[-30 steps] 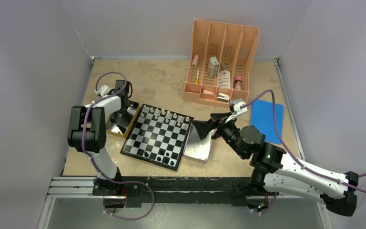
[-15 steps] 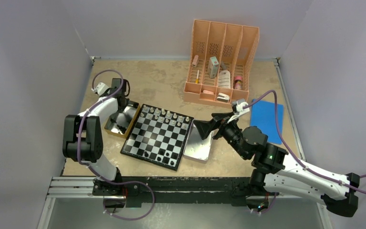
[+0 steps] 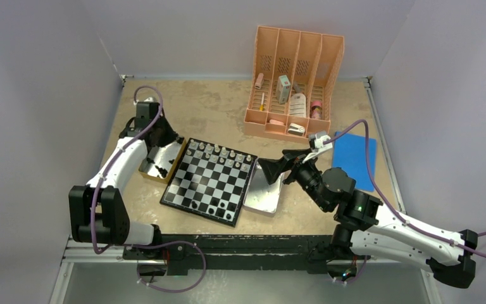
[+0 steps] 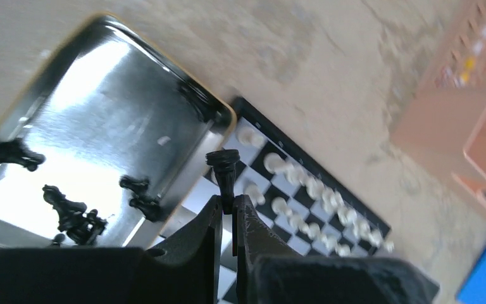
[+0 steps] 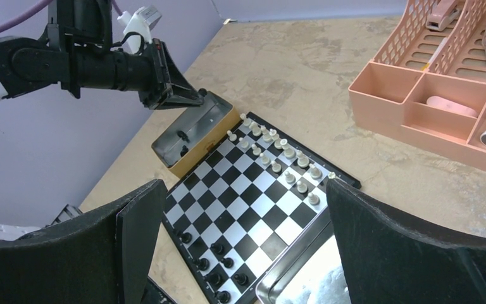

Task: Set up the chess pieces on the board
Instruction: Pick up the chess piece from the storage box, then place the chess piece on the chessboard.

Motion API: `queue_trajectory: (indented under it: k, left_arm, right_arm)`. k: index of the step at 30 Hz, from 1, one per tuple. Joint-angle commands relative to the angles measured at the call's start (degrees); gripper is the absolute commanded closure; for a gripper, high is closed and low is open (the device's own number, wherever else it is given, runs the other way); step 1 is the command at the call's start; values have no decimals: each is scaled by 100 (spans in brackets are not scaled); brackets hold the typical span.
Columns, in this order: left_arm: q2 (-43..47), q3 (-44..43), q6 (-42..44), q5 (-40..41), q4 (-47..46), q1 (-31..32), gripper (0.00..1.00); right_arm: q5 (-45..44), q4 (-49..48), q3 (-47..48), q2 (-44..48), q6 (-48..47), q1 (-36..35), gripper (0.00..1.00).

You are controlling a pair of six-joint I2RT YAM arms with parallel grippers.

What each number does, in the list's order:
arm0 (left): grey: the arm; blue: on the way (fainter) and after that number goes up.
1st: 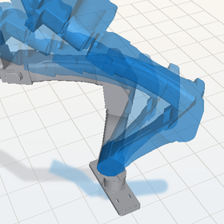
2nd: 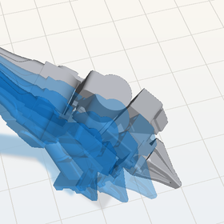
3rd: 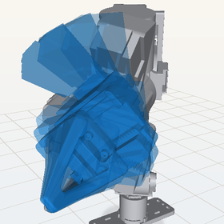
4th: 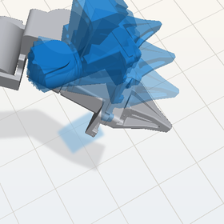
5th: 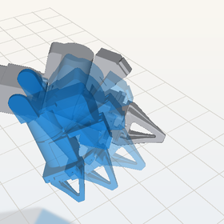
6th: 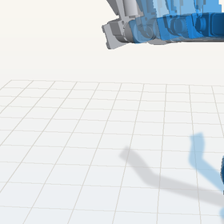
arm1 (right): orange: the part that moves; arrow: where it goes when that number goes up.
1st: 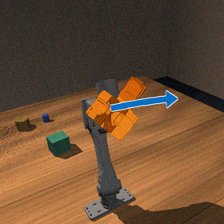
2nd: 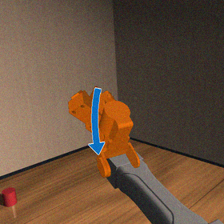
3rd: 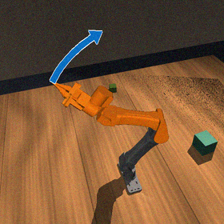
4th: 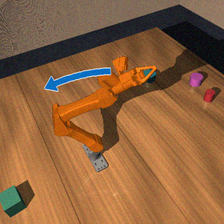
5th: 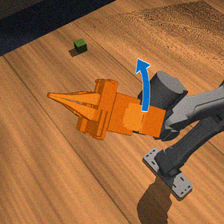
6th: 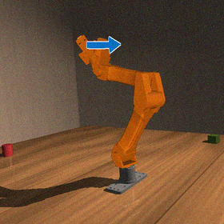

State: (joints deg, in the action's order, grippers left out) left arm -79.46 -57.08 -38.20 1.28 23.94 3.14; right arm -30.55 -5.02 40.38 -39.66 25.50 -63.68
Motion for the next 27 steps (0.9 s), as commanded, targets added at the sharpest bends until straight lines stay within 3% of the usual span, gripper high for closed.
queue_trajectory:
  k: [1,4,7,13,20,27]
  left_arm:
    - [56,-407,1275,-1884,575,12,100]
    - [62,-438,1869,-2897,948,12,100]
    - [77,-534,2253,-3176,1552,56,100]
    - [28,-771,2489,-3053,2721,272,100]
    - [-121,-804,2390,-2357,3648,779,100]
    - [-156,-680,2093,-1802,3938,1004,100]
  right_arm:
    - [-108,-17,61,97,54,5,1]
    - [-95,98,143,153,144,5,1]
    - [-92,176,172,231,198,10,1]
    - [-64,155,127,294,274,5,1]
    - [-11,338,280,213,243,6,1]
    - [49,423,319,392,217,6,1]
